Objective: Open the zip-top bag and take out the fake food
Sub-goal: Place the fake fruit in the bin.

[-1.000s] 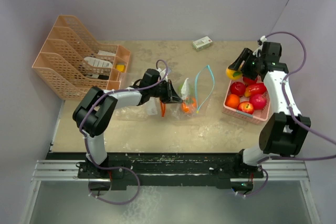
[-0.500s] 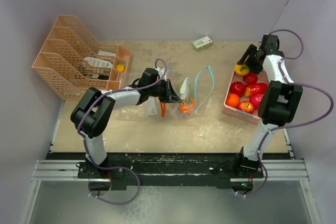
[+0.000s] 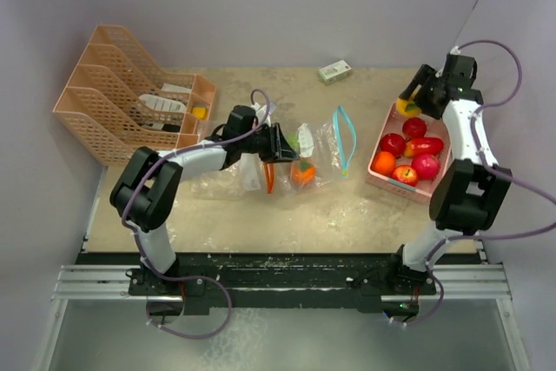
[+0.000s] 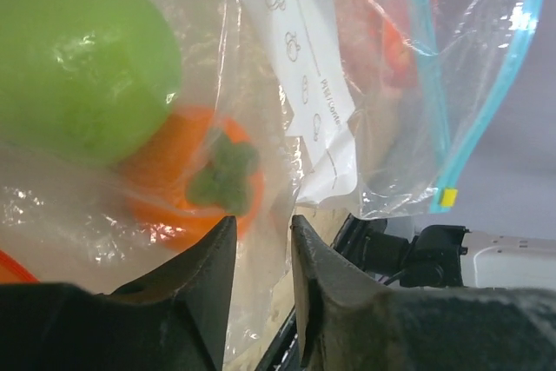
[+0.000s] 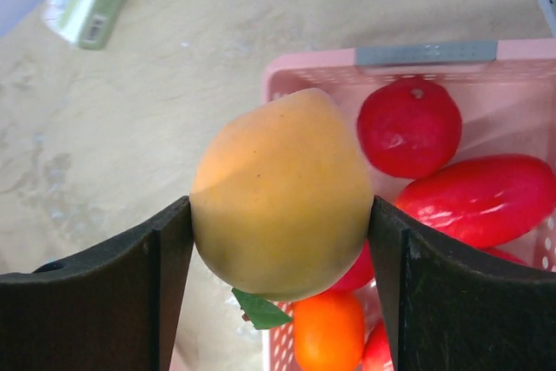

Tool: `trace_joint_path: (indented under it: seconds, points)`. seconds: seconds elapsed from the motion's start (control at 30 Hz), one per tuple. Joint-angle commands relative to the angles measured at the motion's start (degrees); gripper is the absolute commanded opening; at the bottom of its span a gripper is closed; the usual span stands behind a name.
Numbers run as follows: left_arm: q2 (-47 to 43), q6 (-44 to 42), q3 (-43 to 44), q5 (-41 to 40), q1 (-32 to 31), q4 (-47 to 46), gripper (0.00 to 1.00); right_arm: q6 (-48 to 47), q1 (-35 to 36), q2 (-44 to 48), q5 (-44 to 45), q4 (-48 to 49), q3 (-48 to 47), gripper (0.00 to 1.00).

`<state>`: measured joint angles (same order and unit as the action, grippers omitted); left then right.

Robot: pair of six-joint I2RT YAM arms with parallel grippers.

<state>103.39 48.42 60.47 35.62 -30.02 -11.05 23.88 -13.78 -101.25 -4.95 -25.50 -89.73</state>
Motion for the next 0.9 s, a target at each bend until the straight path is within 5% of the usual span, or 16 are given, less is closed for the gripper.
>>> trace_joint_path:
  seconds: [0.0, 0.23, 0.47, 0.63, 0.87]
  points:
    - [1.17, -2.97, 6.54, 2.9, 0.14, 0.42, 0.39, 0.12, 3.2, 9.81, -4.15, 4.26, 6.07, 0.74]
    - [3.18, -3.46, 13.82, 2.36, 0.19, 2.69, 0.56, 2.74, 13.35, 18.6, -8.38, 7.68, 16.6, 0.53]
    - [2.07, -0.48, 12.95, -0.19, 0.22, 1.71, 0.61, 4.24, 18.75, 18.41, -12.38, 11.26, 23.44, 0.11]
    - [-0.53, -1.39, 9.92, -1.73, 0.47, 4.29, 0.61, 2.67, 18.83, 19.2, -11.97, 10.92, 25.19, 0.0]
    - [-2.07, -0.66, 7.25, -2.47, 0.49, 4.8, 0.61, 3.56, 17.5, 21.33, -8.35, 10.99, 23.89, 0.0]
